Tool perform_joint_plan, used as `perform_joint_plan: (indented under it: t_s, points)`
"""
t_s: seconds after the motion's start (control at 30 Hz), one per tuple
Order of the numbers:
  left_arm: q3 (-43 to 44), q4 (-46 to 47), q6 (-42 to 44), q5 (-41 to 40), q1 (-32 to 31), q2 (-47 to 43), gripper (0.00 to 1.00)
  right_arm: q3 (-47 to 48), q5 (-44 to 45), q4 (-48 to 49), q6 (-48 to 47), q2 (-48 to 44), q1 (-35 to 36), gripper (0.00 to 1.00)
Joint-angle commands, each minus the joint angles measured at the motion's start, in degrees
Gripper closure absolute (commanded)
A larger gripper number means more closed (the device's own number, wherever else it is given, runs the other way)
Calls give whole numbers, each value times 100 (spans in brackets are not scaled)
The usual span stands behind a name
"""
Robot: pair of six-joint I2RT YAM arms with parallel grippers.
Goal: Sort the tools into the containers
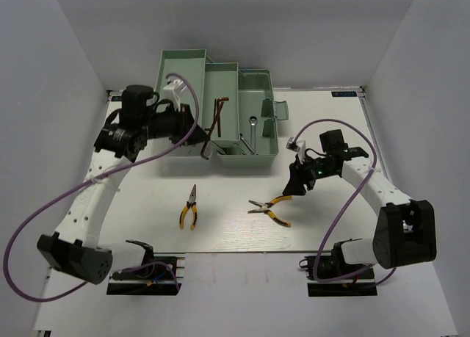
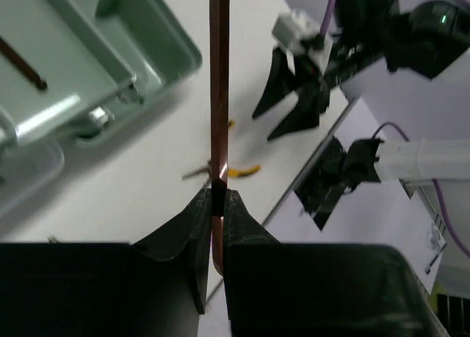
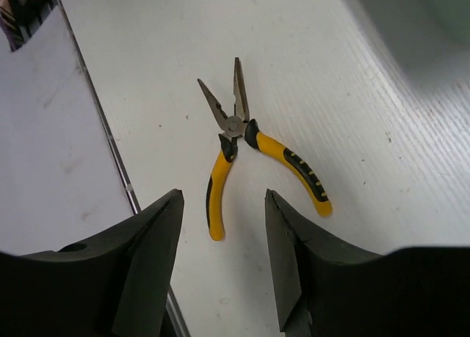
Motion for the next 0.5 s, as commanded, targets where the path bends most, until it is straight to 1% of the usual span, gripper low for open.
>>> perform_joint_plan:
  t_s: [0.0,0.03,0.07,0.1,0.17,0.2,0.23,0.27,0.3,0.33,0.37,0.4,0.43,0.47]
  points:
    - [417,841,-227,104,-39,610,100,81,-66,-131,-829,-180,117,45]
    - [661,1069,-315,43,-39,803,100,81,21,-140,-847,-197,143,45]
    - [855,1071,-316,-88,-39,1249,100,55,83,-132,-934,-198,196,44]
    - [1049,1072,-316,-481,-91,1480,100,-24,145,8,-979,-224,214,42]
    - [1593,950,-369,-931,-92,1893,100,-200,478,123,-1127,-399,293,42]
    - [1761,948,-369,-1308,-144,2287,100,-270,566,393,-1268,-443,293,42]
    - [2119,861,-299,-1503,-144,2482,100,-488,602,465,-1417,-609,319,42]
    - [2297,721,-298,-1696,-144,2675,100,-569,654,544,-1671,-654,346,42]
    - [2447,668,-298,-1950,-197,2851,100,-639,742,806,-1830,-750,372,39]
    - [2796,572,-298,-2084,-197,3219,100,-762,778,861,-1980,-769,390,39]
    - [2991,370,-220,-2381,-249,3396,100,-763,839,879,-2042,-760,407,37]
    - [3376,255,-167,-2514,-250,3581,100,-737,857,862,-2069,-734,425,37]
    - [3554,158,-167,-2603,-302,3765,100,-684,857,844,-2052,-725,434,37]
    - [3738,-51,-88,-2864,-355,4098,100,-675,814,853,-2043,-664,416,37]
